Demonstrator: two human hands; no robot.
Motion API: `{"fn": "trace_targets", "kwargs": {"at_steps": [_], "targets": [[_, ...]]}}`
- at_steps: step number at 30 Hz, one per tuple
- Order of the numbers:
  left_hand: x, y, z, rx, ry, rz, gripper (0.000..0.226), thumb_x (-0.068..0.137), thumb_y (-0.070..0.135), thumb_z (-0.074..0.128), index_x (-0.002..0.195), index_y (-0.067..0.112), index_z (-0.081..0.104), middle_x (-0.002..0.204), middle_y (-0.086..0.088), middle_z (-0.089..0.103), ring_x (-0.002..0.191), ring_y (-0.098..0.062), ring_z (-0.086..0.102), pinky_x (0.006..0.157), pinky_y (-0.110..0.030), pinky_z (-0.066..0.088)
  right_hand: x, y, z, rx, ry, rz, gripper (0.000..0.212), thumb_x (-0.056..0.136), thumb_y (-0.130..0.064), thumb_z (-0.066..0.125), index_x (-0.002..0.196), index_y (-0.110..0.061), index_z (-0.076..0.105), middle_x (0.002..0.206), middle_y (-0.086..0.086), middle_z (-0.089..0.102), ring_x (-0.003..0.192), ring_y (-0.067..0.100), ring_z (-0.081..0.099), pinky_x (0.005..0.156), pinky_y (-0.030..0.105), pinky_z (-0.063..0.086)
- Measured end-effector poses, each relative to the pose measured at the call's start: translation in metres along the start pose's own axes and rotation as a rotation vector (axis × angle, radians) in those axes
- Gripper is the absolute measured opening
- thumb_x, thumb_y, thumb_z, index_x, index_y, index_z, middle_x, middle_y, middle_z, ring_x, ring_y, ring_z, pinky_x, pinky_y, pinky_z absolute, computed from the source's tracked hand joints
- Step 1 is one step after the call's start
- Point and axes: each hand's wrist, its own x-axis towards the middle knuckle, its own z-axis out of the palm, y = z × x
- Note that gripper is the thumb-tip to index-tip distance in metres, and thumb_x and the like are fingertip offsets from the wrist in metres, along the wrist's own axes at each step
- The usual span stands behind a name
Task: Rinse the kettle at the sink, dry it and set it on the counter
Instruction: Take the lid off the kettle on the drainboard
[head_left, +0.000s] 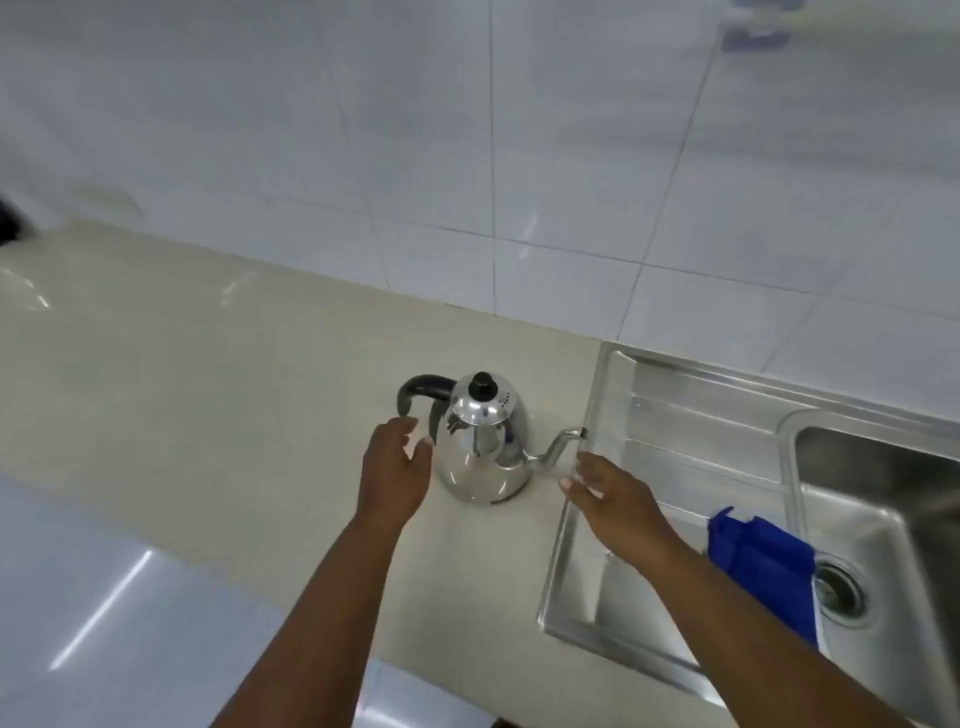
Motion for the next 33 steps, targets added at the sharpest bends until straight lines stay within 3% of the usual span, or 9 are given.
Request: {"fn": "trace_targets", "kwargs": {"at_steps": [3, 7, 8, 12, 18, 24, 33], "targets": [[0.033, -0.004, -0.005, 0.01, 0.02, 0.005, 0.037, 0.09, 0.009, 0.057, 0.126, 0.012, 0.049, 0.129, 0.0, 0.045, 0.124, -0.021, 0.049, 0.097, -0.029, 0.04, 0.013, -0.006, 0.009, 0.051, 0.059, 0.007, 0.046, 0.095, -0.039, 0.062, 0.139, -0.024, 0.055, 0.128, -0.001, 0.068, 0.121, 0.018, 0.061, 0.091, 0.024, 0.038], [0.074, -0.002, -0.009, 0.052, -0.151, -0.05, 0.055, 0.088, 0.002, 0.055, 0.139, 0.02, 0.045, 0.135, 0.001, 0.05, 0.124, -0.017, 0.049, 0.099, -0.025, 0.036, 0.024, -0.011, 0.014, 0.032, 0.139, 0.0, 0.004, 0.095, -0.037, 0.062, 0.094, -0.037, 0.066, 0.098, -0.009, 0.073, 0.102, 0.023, 0.069, 0.084, 0.029, 0.043], [0.082, -0.001, -0.01, 0.046, -0.182, -0.058, 0.053, 0.088, 0.003, 0.056, 0.138, 0.022, 0.048, 0.132, 0.001, 0.054, 0.123, -0.018, 0.051, 0.101, -0.027, 0.038, 0.026, -0.013, 0.014, 0.032, 0.147, -0.014, 0.008, 0.096, -0.037, 0.062, 0.089, -0.04, 0.064, 0.097, -0.011, 0.072, 0.099, 0.023, 0.07, 0.085, 0.031, 0.046], [0.099, -0.002, -0.015, 0.024, -0.245, -0.018, 0.031, 0.089, 0.008, 0.061, 0.116, 0.023, 0.063, 0.108, 0.003, 0.066, 0.106, -0.02, 0.061, 0.087, -0.026, 0.042, 0.034, -0.02, 0.019, 0.08, 0.151, -0.041, 0.012, 0.098, -0.035, 0.06, 0.1, -0.044, 0.068, 0.102, -0.016, 0.071, 0.098, 0.023, 0.072, 0.095, 0.037, 0.053], [0.088, -0.006, -0.017, 0.032, -0.241, 0.036, 0.023, 0.088, 0.012, 0.065, 0.107, 0.024, 0.064, 0.095, 0.002, 0.063, 0.089, -0.016, 0.057, 0.071, -0.017, 0.039, 0.031, -0.008, 0.022, 0.269, 0.225, -0.05, 0.017, 0.095, -0.027, 0.066, 0.09, -0.044, 0.07, 0.091, -0.011, 0.073, 0.09, 0.019, 0.07, 0.096, 0.052, 0.055], [0.056, 0.021, -0.013, 0.016, -0.223, 0.155, 0.021, 0.087, 0.012, 0.067, 0.104, 0.024, 0.064, 0.083, 0.016, 0.059, 0.074, 0.002, 0.054, 0.062, 0.0, 0.037, 0.005, 0.005, -0.009, 0.358, 0.265, -0.087, 0.017, 0.096, -0.022, 0.065, 0.099, -0.037, 0.071, 0.102, -0.006, 0.073, 0.1, 0.02, 0.069, 0.101, 0.049, 0.054], [-0.01, 0.062, 0.039, 0.031, -0.349, 0.211, 0.023, 0.084, 0.015, 0.072, 0.105, 0.023, 0.066, 0.085, 0.016, 0.062, 0.078, 0.004, 0.055, 0.065, 0.0, 0.037, -0.052, 0.057, -0.083, 0.438, 0.28, -0.036, 0.017, 0.097, -0.013, 0.062, 0.106, -0.024, 0.071, 0.116, 0.006, 0.072, 0.113, 0.022, 0.067, 0.101, 0.042, 0.053]]}}
